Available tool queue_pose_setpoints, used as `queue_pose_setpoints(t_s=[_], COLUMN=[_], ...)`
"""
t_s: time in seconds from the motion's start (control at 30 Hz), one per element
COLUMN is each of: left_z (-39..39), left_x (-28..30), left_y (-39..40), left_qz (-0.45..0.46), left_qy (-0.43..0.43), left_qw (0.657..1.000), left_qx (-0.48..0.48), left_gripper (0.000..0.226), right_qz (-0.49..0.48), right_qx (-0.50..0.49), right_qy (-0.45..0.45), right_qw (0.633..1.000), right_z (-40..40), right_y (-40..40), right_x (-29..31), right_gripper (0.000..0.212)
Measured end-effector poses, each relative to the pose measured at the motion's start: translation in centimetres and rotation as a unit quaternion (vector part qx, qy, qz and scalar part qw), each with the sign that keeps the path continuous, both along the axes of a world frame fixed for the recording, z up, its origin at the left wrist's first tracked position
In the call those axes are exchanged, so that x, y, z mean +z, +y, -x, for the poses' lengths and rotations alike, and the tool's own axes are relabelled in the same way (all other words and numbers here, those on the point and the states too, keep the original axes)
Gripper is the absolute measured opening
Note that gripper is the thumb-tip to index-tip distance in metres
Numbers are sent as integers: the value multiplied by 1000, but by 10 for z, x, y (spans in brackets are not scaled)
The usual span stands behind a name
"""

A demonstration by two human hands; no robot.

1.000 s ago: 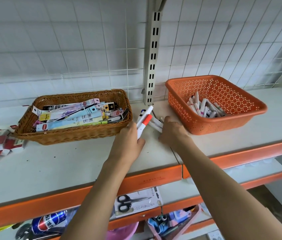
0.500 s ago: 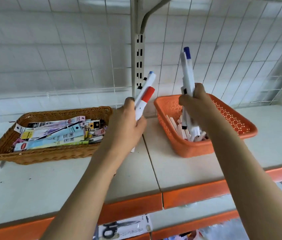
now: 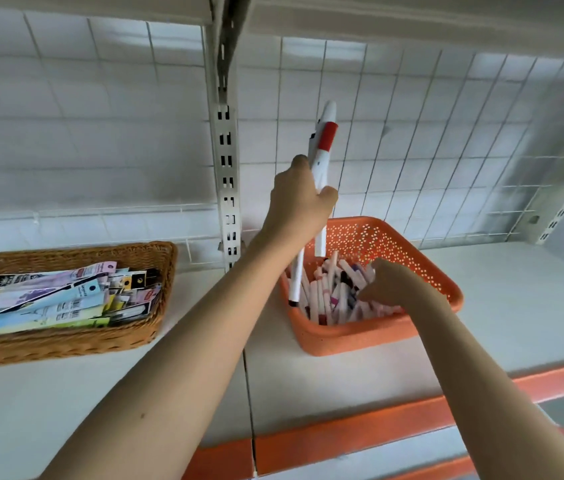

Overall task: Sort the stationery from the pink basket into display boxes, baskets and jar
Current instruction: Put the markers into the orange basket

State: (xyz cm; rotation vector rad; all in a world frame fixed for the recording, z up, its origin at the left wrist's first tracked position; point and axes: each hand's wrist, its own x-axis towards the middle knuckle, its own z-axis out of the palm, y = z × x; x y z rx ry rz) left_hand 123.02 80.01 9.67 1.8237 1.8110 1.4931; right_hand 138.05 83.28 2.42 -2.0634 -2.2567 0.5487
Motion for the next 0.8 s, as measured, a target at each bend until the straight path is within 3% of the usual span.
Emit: queue_pose_setpoints(t_s=[0.13, 0.27, 0.4, 0.5, 0.67, 0.8], left_z=[-23, -31, -28, -29, -28, 4], left_x=[-13, -46, -75, -81, -74, -81], left_y=[26, 42, 34, 20, -6, -36], left_qz=[97, 208, 321, 373, 271, 163], left_qy=[-90, -112, -21, 116, 205, 197], left_qw=[991, 970, 946, 920, 939, 967], left_qx=[16, 53, 42, 44, 54, 2], left_gripper=[39, 44, 61, 40, 2, 25], right_qz=[-22, -82, -128, -145, -187, -242], right_qx=[29, 16, 19, 23, 44, 49], right_qy=[-48, 4, 32, 47, 63, 102], right_qw=[998, 997, 991, 988, 979, 964], right_z=[-15, -24, -24, -18, -5, 8], right_y=[1, -9, -18, -23, -35, -50], right_x=[3, -4, -9, -10, -16, -22], right_gripper=[34, 29, 29, 26, 23, 19])
